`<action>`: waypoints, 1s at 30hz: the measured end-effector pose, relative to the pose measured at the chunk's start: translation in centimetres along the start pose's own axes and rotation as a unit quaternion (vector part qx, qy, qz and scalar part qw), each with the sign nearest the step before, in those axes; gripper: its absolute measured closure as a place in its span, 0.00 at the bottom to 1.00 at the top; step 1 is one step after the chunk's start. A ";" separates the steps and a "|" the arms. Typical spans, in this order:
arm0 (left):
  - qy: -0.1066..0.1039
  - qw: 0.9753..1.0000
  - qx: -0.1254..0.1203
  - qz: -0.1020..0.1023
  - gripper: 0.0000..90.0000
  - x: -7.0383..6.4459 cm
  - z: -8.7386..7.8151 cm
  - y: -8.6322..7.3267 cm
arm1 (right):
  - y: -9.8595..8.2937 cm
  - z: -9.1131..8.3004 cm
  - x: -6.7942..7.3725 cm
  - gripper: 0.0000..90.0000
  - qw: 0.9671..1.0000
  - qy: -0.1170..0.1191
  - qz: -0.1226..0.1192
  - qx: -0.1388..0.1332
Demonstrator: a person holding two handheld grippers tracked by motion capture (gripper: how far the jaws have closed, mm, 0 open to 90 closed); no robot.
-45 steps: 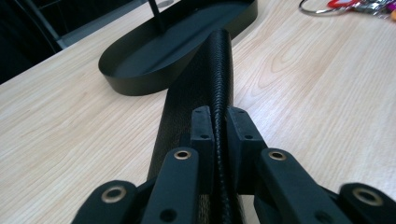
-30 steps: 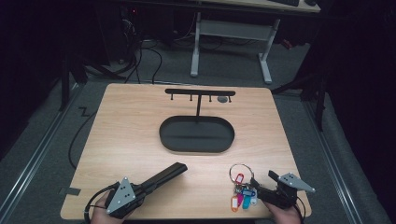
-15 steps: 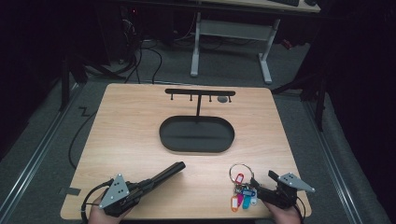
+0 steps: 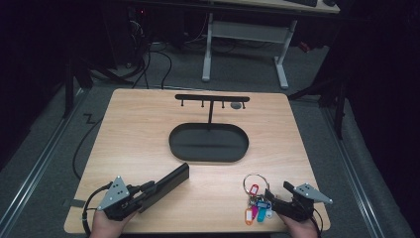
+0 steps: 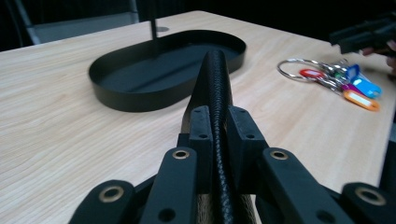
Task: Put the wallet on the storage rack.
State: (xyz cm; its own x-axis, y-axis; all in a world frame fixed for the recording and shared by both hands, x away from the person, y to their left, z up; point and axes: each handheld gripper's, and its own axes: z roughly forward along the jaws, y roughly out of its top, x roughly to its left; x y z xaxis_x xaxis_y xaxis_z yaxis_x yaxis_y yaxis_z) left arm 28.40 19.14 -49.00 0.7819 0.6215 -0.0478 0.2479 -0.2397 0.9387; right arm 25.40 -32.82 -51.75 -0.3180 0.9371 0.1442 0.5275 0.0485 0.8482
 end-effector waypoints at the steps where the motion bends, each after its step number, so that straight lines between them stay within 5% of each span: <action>1: 0.000 1.000 -0.002 -0.005 0.90 0.3 0.0 -0.1 | 0.0 0.0 0.0 0.18 1.000 0.000 0.001 0.001; 5: 0.000 1.000 -0.010 -0.027 0.89 1.2 0.1 -0.5 | 0.0 0.1 -0.1 0.18 1.000 0.000 0.001 0.000; 15: 0.009 1.000 -0.006 -0.025 0.78 1.3 0.1 -0.6 | -0.1 0.1 -0.1 0.18 1.000 0.000 0.008 0.001; 24: 0.023 0.999 0.034 0.020 0.67 0.5 0.8 -0.8 | -0.1 0.0 -0.1 0.18 1.000 0.001 0.006 0.001; 30: 0.043 0.996 0.056 0.048 0.64 0.1 0.7 -0.7 | -0.1 0.1 -0.1 0.18 1.000 0.001 -0.002 0.002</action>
State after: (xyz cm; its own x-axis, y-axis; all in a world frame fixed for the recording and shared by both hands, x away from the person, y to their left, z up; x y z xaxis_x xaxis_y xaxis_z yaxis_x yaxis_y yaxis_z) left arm 28.72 18.82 -49.87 0.7548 0.6518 0.0738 0.2402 -0.3792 0.8936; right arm 25.45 -32.90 -51.85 -0.3205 0.9366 0.1419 0.5291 0.0528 0.8469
